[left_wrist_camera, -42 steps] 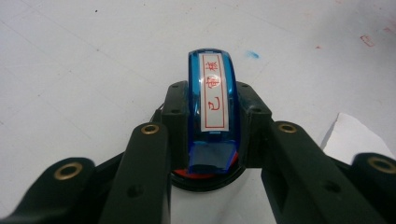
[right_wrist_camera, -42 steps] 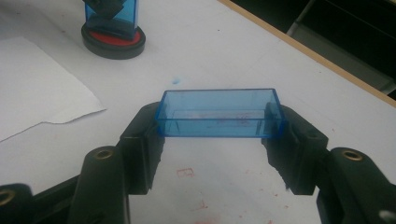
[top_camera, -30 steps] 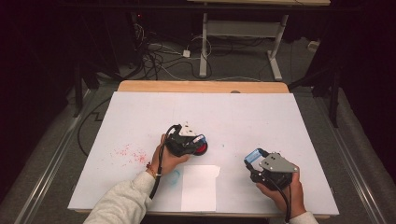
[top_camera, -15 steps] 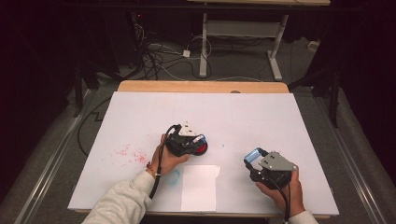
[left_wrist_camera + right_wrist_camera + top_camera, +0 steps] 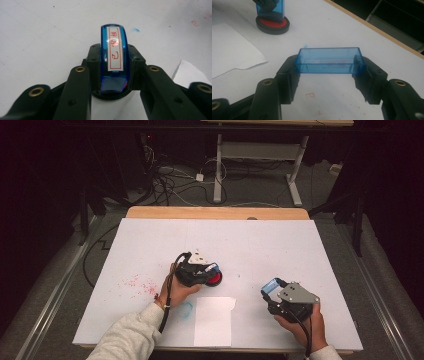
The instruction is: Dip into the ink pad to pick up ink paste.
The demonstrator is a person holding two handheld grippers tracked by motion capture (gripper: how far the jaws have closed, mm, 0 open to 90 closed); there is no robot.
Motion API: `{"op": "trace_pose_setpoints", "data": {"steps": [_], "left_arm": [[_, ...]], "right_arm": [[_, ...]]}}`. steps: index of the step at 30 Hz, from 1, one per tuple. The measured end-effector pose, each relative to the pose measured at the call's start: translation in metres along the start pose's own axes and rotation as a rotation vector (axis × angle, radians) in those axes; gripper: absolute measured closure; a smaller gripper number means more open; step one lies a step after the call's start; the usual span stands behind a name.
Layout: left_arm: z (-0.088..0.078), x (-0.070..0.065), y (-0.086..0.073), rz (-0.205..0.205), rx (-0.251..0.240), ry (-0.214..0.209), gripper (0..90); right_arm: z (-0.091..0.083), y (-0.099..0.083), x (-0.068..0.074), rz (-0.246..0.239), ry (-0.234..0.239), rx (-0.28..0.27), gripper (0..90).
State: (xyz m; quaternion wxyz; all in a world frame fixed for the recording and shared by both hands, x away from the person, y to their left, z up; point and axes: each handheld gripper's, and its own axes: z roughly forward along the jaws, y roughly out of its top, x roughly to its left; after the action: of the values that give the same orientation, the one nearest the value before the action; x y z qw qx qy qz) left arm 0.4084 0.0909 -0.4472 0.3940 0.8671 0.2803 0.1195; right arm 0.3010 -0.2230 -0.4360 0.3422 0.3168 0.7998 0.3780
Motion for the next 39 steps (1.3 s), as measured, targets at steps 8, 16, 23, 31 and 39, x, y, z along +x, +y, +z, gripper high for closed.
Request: {"op": "trace_pose_setpoints", "data": {"steps": [8, 16, 23, 31, 39], "left_arm": [[-0.021, 0.002, 0.008, 0.008, -0.059, 0.015, 68.0], [-0.047, 0.002, 0.016, 0.006, -0.132, 0.01, 68.0], [-0.057, -0.002, 0.019, 0.016, -0.155, 0.001, 68.0], [-0.063, -0.007, 0.02, 0.037, -0.156, 0.002, 68.0], [-0.071, -0.015, 0.021, 0.071, -0.158, -0.02, 68.0]], "right_arm": [[-0.004, 0.0, 0.001, -0.003, 0.003, -0.013, 40.5], [-0.008, -0.001, -0.001, 0.008, -0.007, -0.02, 40.5], [-0.008, -0.001, -0.001, 0.009, 0.0, -0.02, 40.5], [-0.009, -0.002, -0.001, 0.009, -0.003, -0.019, 40.5], [-0.009, -0.002, -0.001, 0.016, 0.006, -0.015, 40.5]]}}
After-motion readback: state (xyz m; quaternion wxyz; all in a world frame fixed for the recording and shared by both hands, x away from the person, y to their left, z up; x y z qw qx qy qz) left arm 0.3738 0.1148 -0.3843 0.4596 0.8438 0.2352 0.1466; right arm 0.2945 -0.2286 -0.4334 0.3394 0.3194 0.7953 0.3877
